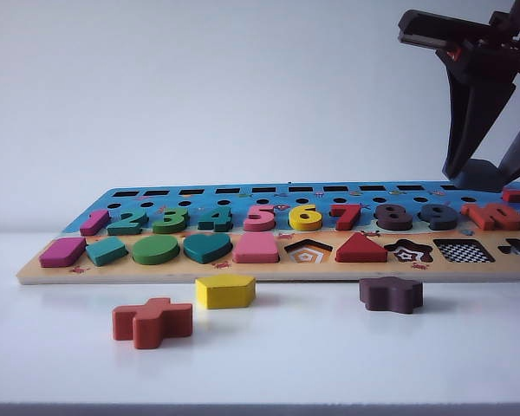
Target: Insert the cube into the slot.
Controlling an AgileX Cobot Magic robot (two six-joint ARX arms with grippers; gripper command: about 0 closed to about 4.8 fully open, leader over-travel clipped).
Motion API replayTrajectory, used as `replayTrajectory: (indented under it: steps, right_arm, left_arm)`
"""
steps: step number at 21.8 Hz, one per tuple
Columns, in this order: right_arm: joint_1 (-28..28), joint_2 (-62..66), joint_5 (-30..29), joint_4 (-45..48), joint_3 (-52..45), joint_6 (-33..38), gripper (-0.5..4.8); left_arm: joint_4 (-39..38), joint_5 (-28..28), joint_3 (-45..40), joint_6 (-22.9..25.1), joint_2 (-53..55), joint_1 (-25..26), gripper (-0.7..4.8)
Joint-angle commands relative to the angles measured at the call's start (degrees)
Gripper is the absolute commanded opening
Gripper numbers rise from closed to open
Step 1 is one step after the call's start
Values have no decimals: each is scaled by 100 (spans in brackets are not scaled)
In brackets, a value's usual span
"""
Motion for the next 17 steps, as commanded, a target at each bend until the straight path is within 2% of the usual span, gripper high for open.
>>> replayTrajectory:
  steps: [1,14,17]
  right_arm:
    - [-22,50,57,48,9,33,-9]
    - [-22,695,-208,66,9,9,-8]
    - [-26,833,-205,125,11,-55,-8]
  left_arm:
    - [83,46,26,7,9,0,10]
    - [140,20,26,28,77,2,10]
    - [315,-125,26,48,267,4,10]
